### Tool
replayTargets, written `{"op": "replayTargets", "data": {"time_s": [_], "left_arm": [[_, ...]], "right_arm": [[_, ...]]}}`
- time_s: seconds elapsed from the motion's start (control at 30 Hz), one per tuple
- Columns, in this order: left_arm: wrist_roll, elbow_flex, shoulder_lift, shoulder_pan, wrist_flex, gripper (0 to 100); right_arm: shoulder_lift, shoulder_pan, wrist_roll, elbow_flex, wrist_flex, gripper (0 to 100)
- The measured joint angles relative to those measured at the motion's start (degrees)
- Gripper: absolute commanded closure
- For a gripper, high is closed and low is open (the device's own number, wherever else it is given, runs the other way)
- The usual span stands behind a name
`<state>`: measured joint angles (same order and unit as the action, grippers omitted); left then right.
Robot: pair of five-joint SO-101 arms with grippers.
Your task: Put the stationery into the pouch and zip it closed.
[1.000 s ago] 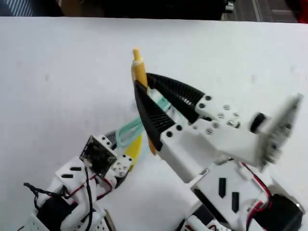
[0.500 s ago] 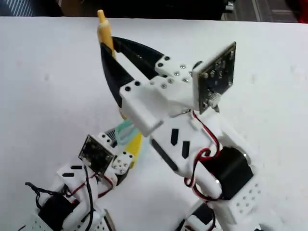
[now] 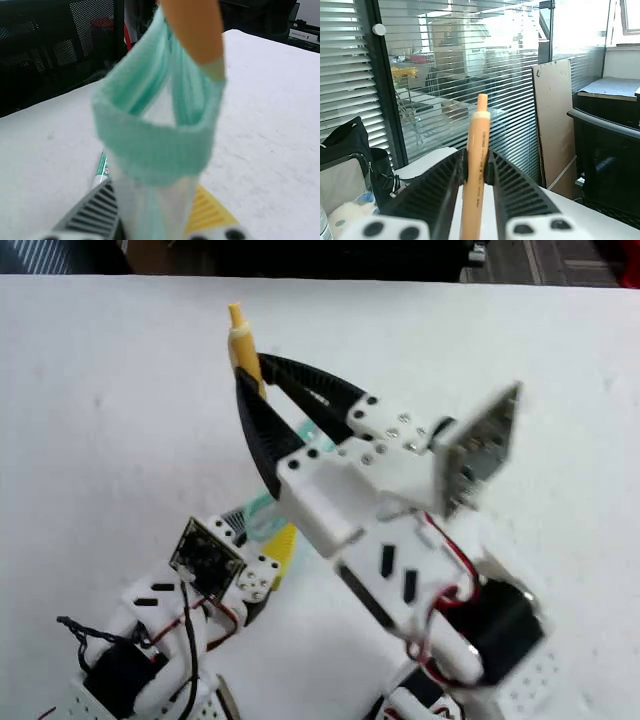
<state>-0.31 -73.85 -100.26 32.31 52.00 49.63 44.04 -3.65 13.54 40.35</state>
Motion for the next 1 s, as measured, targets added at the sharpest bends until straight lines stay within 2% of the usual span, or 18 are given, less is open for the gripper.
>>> {"op": "replayTargets", "data": {"time_s": [0.67, 0.8, 1.0], "left_arm": [[0.00, 0.09, -0.09, 1.23, -0.09, 98], [0.09, -1.23, -0.09, 3.78, -0.09, 98], [0.00, -1.32, -0.09, 3.60, -0.09, 98]], "right_arm": [[-0.18, 0.18, 0.00, 0.70, -7.21, 98.3], [-3.08, 0.26, 0.00, 0.70, -7.21, 98.3], [-2.90, 0.35, 0.00, 0.70, -3.78, 98.3]]}}
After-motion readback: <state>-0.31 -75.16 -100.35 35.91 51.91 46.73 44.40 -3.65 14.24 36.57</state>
